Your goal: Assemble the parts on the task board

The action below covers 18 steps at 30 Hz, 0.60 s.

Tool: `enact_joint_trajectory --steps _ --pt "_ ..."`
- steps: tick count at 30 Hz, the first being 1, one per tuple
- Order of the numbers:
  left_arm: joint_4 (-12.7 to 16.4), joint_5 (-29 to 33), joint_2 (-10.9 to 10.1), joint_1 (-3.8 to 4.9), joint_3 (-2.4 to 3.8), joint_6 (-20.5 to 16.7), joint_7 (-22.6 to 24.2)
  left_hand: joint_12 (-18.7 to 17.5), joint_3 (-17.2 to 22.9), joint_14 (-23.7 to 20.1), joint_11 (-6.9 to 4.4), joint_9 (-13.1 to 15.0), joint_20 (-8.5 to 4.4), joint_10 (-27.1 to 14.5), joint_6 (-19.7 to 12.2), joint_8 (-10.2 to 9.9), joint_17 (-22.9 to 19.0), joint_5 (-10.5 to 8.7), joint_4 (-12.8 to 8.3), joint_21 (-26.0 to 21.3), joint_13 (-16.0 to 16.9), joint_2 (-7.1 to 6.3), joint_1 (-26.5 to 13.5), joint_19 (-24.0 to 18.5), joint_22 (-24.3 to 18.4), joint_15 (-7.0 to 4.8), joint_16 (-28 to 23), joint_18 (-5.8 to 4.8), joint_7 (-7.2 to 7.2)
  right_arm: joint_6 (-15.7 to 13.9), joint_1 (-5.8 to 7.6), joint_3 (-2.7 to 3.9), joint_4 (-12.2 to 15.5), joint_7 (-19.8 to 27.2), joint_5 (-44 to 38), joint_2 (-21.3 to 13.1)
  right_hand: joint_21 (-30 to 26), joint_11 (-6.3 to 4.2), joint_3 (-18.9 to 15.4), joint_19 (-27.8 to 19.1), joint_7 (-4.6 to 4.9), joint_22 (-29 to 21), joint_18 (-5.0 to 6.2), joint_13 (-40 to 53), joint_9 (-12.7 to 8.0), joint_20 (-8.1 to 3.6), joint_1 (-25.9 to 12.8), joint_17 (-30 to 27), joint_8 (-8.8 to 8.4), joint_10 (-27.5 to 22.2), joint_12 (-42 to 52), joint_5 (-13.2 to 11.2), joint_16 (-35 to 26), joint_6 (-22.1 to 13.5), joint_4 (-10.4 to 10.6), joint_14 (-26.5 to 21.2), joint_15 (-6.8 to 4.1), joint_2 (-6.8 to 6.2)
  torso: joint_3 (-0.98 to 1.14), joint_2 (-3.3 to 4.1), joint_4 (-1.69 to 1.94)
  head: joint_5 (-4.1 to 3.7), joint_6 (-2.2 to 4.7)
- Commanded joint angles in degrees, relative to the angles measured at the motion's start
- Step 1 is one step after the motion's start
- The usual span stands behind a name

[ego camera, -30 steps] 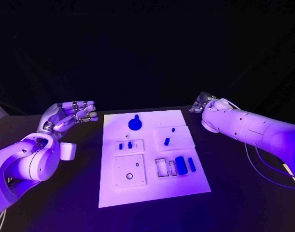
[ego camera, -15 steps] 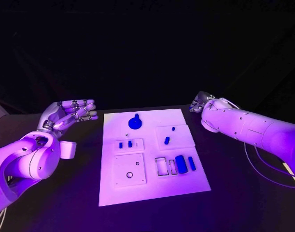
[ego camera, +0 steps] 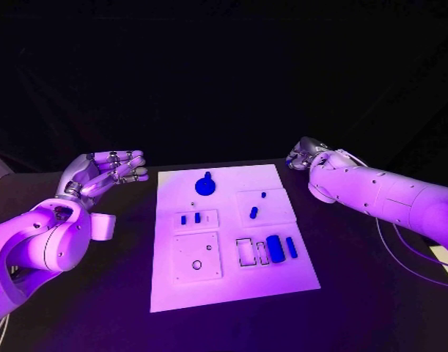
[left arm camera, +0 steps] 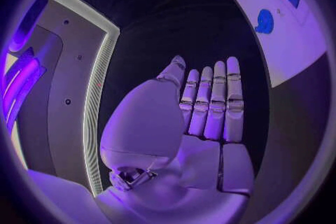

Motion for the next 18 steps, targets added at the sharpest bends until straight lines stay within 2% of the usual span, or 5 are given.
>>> enact_joint_trajectory --steps 1,7,11,13,18 --pt "0.17 -0.39 -0.10 -0.01 0.06 0.26 0.19 -0.06 0.17 -0.22 0.11 -0.02 -0.14 0.16 0.34 -0.06 0.00 -0.07 -0.26 0.37 0.04 0.60 0.25 0.24 -0.14 -0.07 0.32 -1.16 -0.04 -3.57 0.61 0.03 2.50 3.45 -1.74 -1.36 0.40 0.07 -0.18 4.29 0.46 10.57 -0.73 0.08 2.15 -0.09 -0.05 0.15 0.48 0.36 0.20 -0.43 -0.28 1.10 -0.10 0.23 -0.24 0.41 -0.09 -0.10 -0.05 0.21 0.05" --pt "0.38 -0.39 -0.40 -0.01 0.06 0.21 0.05 -0.07 0.19 -0.26 0.14 -0.02 -0.12 0.09 0.30 -0.06 -0.02 -0.07 -0.31 0.38 0.03 0.61 0.27 0.20 -0.23 -0.06 0.30 -1.17 -0.02 -2.54 2.25 0.05 10.61 3.92 -5.91 -4.98 0.69 0.00 -0.91 4.25 0.38 10.63 -0.81 0.06 2.12 -0.11 0.40 0.68 0.45 0.52 -0.24 -0.92 -0.27 1.27 0.26 0.26 -0.27 0.35 -0.16 -0.14 -0.34 0.68 0.03" --pt "0.51 -0.40 -0.41 -0.01 0.06 0.30 -0.10 -0.09 0.21 -0.32 0.17 -0.02 -0.11 0.00 0.25 -0.06 -0.04 -0.07 -0.33 0.39 0.03 0.63 0.28 0.16 -0.30 -0.03 0.26 -1.18 0.00 0.25 2.94 0.05 17.52 3.21 -9.92 -7.03 0.94 -0.02 -1.17 4.27 0.25 10.70 -0.88 0.07 2.09 -0.12 0.42 0.87 0.50 0.55 -0.37 -1.10 -0.27 1.43 0.46 0.29 -0.29 0.19 -0.27 -0.35 -0.60 1.29 -0.12" --pt "0.54 -0.42 -0.33 -0.02 0.05 0.36 -0.18 -0.08 0.19 -0.36 0.19 -0.02 -0.08 -0.04 0.23 -0.06 -0.05 -0.07 -0.32 0.37 0.03 0.62 0.23 0.10 -0.36 -0.01 0.25 -1.19 -0.01 2.01 3.09 0.02 20.56 2.66 -12.25 -7.28 0.99 -0.05 -1.39 4.24 0.21 10.71 -0.94 0.04 2.02 -0.17 0.59 0.95 0.50 0.61 -0.54 -1.18 -0.37 1.52 0.78 0.25 -0.35 0.12 -0.24 -0.44 -0.71 1.61 -0.10" --pt "0.68 -0.46 -0.11 -0.05 0.05 0.51 -0.35 -0.08 0.20 -0.40 0.20 -0.02 -0.07 -0.12 0.23 -0.06 -0.07 -0.07 -0.31 0.38 0.03 0.65 0.22 0.09 -0.42 0.01 0.23 -1.19 0.01 5.85 2.96 -0.36 26.08 1.02 -17.38 -6.64 1.06 -0.08 -1.62 4.22 0.13 10.71 -1.03 0.08 1.84 -0.32 0.88 1.22 0.50 0.62 -0.82 -1.21 -0.48 1.57 1.25 0.33 -0.39 -0.13 -0.27 -0.67 -0.73 2.75 -0.26"
